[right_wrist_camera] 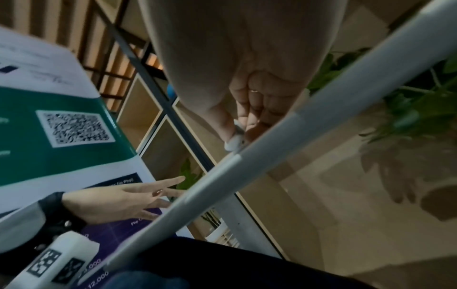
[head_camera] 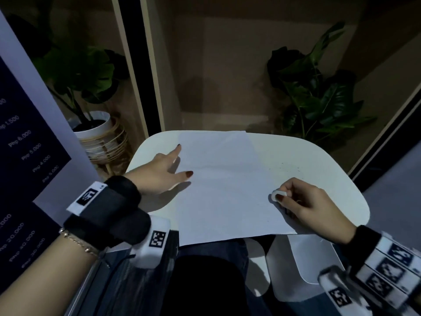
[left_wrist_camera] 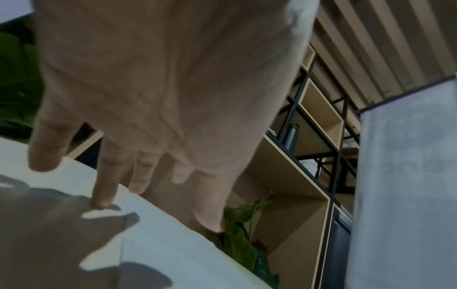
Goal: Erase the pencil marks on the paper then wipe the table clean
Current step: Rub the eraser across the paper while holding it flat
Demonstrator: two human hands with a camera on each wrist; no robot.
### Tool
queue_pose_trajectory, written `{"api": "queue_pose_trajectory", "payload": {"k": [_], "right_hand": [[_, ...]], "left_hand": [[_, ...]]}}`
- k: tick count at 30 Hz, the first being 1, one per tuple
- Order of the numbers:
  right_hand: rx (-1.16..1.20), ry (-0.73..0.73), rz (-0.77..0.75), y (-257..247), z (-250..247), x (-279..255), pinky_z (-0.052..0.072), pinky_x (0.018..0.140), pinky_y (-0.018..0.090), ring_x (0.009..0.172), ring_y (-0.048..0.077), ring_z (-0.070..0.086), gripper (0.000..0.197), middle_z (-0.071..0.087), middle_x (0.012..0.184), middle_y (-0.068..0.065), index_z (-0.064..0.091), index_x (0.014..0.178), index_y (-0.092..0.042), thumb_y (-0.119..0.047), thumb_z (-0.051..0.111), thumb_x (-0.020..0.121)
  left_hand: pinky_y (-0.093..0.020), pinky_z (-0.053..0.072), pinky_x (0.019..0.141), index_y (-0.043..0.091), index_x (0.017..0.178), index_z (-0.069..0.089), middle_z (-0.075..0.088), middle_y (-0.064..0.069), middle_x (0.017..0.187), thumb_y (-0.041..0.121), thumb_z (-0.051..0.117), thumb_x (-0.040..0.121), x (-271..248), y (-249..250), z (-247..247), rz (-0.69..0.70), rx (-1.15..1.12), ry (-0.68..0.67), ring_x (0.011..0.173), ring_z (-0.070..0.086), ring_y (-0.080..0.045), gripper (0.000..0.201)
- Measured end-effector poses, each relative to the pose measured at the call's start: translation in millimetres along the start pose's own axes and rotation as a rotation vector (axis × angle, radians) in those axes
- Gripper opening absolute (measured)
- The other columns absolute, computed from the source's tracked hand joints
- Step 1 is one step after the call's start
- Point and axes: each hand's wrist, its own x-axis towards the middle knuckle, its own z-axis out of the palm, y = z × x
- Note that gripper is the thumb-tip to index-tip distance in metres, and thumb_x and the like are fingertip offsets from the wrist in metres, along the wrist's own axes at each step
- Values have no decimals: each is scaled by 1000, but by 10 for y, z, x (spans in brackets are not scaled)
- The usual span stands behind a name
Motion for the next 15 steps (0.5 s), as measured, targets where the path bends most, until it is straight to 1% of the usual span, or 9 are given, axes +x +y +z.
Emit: {"api": "queue_pose_trajectory", "payload": {"k": [3, 5, 7, 9, 11, 12, 13, 14, 15], "right_hand": [[-29, 43, -31, 8, 54, -37, 43, 59, 23, 59, 13, 58, 14, 63, 69, -1, 60, 82, -21, -24, 65, 94], [-17, 62, -36, 9, 66, -49, 42, 56, 20, 56, 11, 56, 15, 62, 67, -2, 59, 81, -22, -22, 65, 94], [-8, 63, -38, 9, 66, -51, 40, 55, 19, 54, 9, 54, 16, 61, 66, -4, 59, 80, -22, -22, 66, 94], [-19, 73, -52, 2, 68, -55, 40, 55, 17, 55, 7, 53, 16, 61, 66, -4, 59, 80, -22, -24, 66, 94], [-44, 86, -79, -11, 75, -69, 39, 56, 15, 57, 8, 54, 16, 61, 66, -5, 59, 79, -22, -24, 66, 93], [-58, 87, -91, -17, 79, -76, 40, 56, 14, 58, 8, 55, 16, 61, 66, -7, 59, 79, -23, -24, 66, 93], [-71, 84, -101, -23, 82, -84, 40, 56, 14, 60, 9, 56, 15, 61, 67, -8, 59, 80, -23, -24, 66, 93], [-84, 79, -110, -26, 85, -91, 40, 57, 13, 61, 9, 57, 15, 62, 67, -9, 59, 80, -23, -25, 66, 93], [-95, 74, -120, -34, 85, -96, 40, 57, 13, 62, 10, 58, 15, 62, 68, -10, 59, 80, -23, -25, 65, 94]], "left_hand": [[-21, 31, 97, 35, 156, 9, 33, 2, 156, 34, 56, 97, 71, -53, 16, -56, -329, 25, 142, 33, -17, 75], [-22, 43, 91, 34, 156, 14, 32, 3, 157, 21, 61, 96, 106, -84, 54, -91, -574, 30, 140, 38, -16, 77], [-19, 54, 72, 33, 156, 14, 29, 3, 158, 15, 63, 94, 112, -78, 90, -112, -780, 39, 131, 50, -14, 81], [-17, 54, 62, 33, 157, 11, 32, 3, 156, 19, 65, 94, 129, -71, 103, -127, -841, 40, 111, 65, -15, 83], [-18, 49, 58, 29, 157, 6, 36, -2, 154, 24, 64, 95, 179, -72, 102, -127, -778, 37, 97, 71, -16, 85], [-19, 48, 58, 26, 157, 6, 37, -5, 153, 25, 64, 95, 193, -67, 112, -124, -745, 54, 92, 71, -16, 85], [-20, 50, 63, 22, 157, 6, 38, -6, 152, 25, 63, 95, 190, -63, 114, -120, -718, 74, 88, 69, -16, 84], [-23, 54, 76, 19, 157, 7, 38, -7, 152, 24, 64, 95, 208, -75, 121, -120, -705, 82, 85, 66, -17, 84], [-31, 54, 90, 14, 157, 8, 39, -5, 149, 22, 65, 94, 205, -75, 125, -125, -720, 92, 86, 63, -18, 85]]}}
